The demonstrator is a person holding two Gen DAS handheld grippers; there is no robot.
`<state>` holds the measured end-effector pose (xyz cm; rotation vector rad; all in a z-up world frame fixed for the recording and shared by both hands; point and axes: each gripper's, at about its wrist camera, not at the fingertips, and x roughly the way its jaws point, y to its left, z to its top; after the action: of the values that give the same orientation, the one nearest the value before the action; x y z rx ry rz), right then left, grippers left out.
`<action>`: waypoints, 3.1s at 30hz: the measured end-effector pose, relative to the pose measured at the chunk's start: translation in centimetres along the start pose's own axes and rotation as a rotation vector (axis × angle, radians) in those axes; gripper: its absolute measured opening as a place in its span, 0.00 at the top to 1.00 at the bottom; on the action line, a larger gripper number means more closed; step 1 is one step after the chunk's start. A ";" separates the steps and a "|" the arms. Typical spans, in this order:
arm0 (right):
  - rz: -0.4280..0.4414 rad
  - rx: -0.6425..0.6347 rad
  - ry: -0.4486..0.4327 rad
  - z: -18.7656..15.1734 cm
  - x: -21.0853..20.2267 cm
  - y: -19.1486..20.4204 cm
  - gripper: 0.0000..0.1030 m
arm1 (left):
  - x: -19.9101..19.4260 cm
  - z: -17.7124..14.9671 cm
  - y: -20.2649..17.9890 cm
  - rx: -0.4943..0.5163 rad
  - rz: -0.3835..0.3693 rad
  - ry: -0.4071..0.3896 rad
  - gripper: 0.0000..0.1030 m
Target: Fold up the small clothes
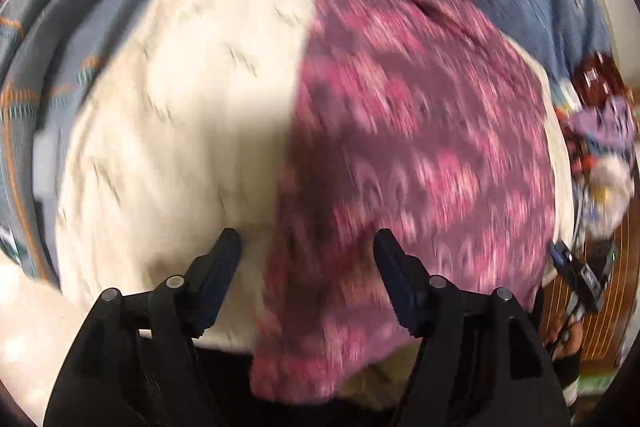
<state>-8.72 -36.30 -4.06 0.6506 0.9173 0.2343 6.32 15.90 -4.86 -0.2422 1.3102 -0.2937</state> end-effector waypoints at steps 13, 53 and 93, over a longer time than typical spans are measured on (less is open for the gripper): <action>-0.038 -0.250 0.234 -4.2 2.9 3.9 0.78 | 1.4 -5.3 1.3 -0.050 -0.045 0.107 0.68; 0.376 0.255 -0.290 22.5 7.8 0.7 0.96 | 0.8 23.4 -1.6 -0.307 -0.472 -0.304 0.97; -0.036 0.181 -0.166 31.6 17.0 0.4 0.56 | 8.9 32.5 -4.5 -0.101 -0.204 -0.130 0.37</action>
<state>26.71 -41.60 -1.35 0.8077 0.7949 0.0642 39.55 8.95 -3.60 -0.4750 1.1743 -0.3783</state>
